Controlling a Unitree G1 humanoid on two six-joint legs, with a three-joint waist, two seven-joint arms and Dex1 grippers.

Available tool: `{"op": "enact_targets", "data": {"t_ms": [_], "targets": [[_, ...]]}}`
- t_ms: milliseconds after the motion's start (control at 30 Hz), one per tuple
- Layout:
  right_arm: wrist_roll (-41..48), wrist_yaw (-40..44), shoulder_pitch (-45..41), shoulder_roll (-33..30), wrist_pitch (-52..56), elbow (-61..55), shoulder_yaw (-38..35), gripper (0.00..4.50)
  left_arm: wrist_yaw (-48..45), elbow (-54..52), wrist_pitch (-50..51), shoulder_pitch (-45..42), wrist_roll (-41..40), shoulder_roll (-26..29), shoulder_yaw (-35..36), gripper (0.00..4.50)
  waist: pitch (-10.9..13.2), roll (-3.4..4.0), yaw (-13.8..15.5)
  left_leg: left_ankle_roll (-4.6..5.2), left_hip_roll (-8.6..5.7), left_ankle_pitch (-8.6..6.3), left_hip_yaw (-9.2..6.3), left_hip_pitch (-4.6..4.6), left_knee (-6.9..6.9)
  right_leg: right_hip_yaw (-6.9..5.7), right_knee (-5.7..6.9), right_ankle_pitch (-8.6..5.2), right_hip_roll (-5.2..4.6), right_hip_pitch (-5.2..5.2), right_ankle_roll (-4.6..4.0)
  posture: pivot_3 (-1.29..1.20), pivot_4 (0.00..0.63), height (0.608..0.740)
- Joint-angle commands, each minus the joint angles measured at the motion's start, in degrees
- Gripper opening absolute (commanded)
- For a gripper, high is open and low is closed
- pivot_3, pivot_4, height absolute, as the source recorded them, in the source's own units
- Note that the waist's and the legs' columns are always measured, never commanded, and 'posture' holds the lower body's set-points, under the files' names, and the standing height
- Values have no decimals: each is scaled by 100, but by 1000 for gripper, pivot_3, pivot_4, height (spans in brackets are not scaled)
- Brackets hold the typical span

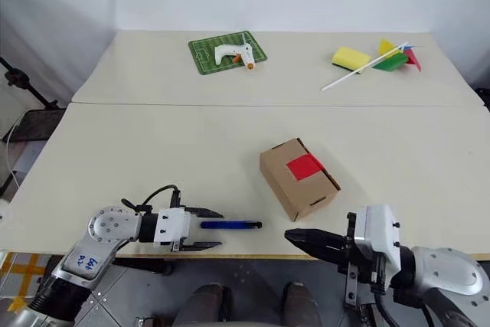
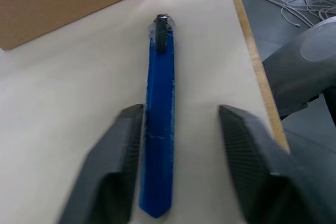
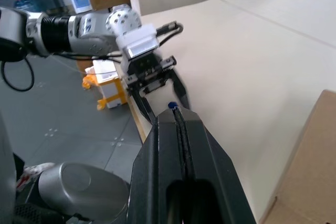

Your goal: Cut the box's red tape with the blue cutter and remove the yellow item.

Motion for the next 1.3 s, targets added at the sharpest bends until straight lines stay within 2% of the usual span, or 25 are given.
{"op": "enact_targets", "data": {"t_ms": [33,100,200,300,367,433,567,667,767,867,1033,1167,1300], "targets": [[151,-42,31,-11,-43,-203,-163,0,174,287,471,72,383,60,-181,1294,-8,6,-5,3,2,2,3,0,0,1,-7,-6,0,2,-25,0,150,740],[118,-53,30,-7,-70,-188,-149,0,198,264,690,27,358,45,-215,687,-12,8,-5,6,4,5,10,3,1,6,-11,-1,-3,5,-30,0,150,740],[82,-95,-26,16,-111,-166,-99,0,126,177,1336,-192,201,-32,-323,6,-13,8,6,10,5,9,11,2,3,7,-13,5,-4,5,-33,0,150,740],[61,-113,-76,21,-122,-132,-70,0,-150,-169,2400,-406,-578,-116,-232,6,-13,7,-7,11,5,10,12,-1,4,7,-18,12,-3,3,-32,0,150,740],[54,-115,-73,30,-124,-130,-64,0,-359,-463,3696,-614,-1484,-110,-52,6,-10,2,-13,12,5,10,11,-7,4,8,-17,14,-2,-4,-29,0,150,740],[48,-125,-97,38,-124,-119,-41,0,-313,-514,4955,-883,-1971,-49,33,6,-5,-5,-29,11,5,9,9,-18,3,8,-17,14,3,-17,-28,0,150,740],[39,-138,-153,52,-125,-103,-2,0,-283,-327,5830,-1313,-1930,185,-214,6,4,-20,-32,10,6,4,6,-22,-3,6,-19,39,11,-23,20,0,150,740],[37,-165,-200,68,-128,-105,14,0,27,-92,5609,-1498,-1492,221,-382,6,5,-21,-35,7,6,0,8,-21,-8,5,-26,36,12,-23,15,0,150,740],[23,-206,-245,98,-130,-101,25,0,141,149,4681,-1600,-954,236,-611,945,3,-19,-26,7,6,0,11,-20,-10,7,-35,30,10,-21,4,0,150,740],[48,-291,-225,127,-109,-181,22,0,492,283,4022,-1562,-738,32,-527,1705,2,-17,12,8,6,4,12,-18,-10,9,-51,21,4,-11,-31,0,150,740],[53,-317,-120,137,-136,-231,-27,0,706,444,3038,-1325,-387,-9,-444,2943,1,-16,-11,15,21,14,11,-17,-10,9,-76,40,-14,-6,-53,0,150,740],[34,-328,-41,156,-183,-243,-75,0,475,378,1589,-888,-410,50,-168,2943,1,-16,-29,15,45,14,8,-14,-22,21,-81,42,-22,-14,-50,0,150,740],[-30,-266,114,180,-290,-234,-228,0,419,211,917,-438,-651,58,292,2943,2,-18,-45,15,46,14,19,-12,-64,28,-92,44,-39,-34,-48,0,150,740]]}}
